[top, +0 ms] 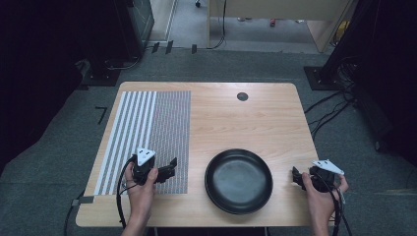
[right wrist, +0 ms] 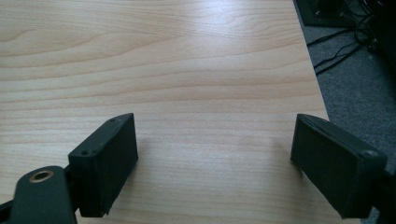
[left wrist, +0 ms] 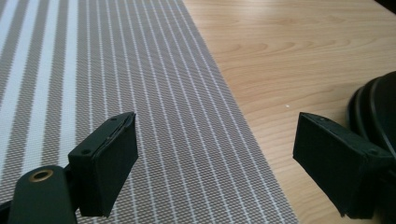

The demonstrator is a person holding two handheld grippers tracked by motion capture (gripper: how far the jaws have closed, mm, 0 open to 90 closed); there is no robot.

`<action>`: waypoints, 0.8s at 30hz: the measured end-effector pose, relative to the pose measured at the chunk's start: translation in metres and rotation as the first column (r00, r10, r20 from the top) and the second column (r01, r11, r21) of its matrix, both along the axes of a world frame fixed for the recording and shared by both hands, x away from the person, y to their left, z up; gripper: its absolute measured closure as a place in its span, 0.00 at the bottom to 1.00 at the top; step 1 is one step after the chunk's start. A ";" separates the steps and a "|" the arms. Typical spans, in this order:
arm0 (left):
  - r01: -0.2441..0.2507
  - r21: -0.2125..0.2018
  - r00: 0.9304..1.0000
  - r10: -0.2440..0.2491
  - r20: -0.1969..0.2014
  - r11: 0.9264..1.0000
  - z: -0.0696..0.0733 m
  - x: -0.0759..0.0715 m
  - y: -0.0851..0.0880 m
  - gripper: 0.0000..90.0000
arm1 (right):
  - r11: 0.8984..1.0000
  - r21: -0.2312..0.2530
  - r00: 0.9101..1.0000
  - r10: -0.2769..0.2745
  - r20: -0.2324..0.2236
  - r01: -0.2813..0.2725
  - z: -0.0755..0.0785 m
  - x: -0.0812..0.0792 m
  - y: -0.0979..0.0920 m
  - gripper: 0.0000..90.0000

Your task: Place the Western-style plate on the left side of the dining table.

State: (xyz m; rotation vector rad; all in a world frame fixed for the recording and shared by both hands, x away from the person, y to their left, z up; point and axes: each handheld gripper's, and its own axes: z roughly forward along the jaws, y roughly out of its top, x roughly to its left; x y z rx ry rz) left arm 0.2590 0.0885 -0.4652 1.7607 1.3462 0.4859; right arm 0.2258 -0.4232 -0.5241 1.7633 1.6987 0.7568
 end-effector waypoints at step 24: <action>0.069 -0.011 0.998 -0.069 -0.010 0.998 -0.001 -0.011 -0.030 0.15 | 0.992 0.124 0.996 0.025 0.090 -0.037 0.033 -0.012 0.047 0.23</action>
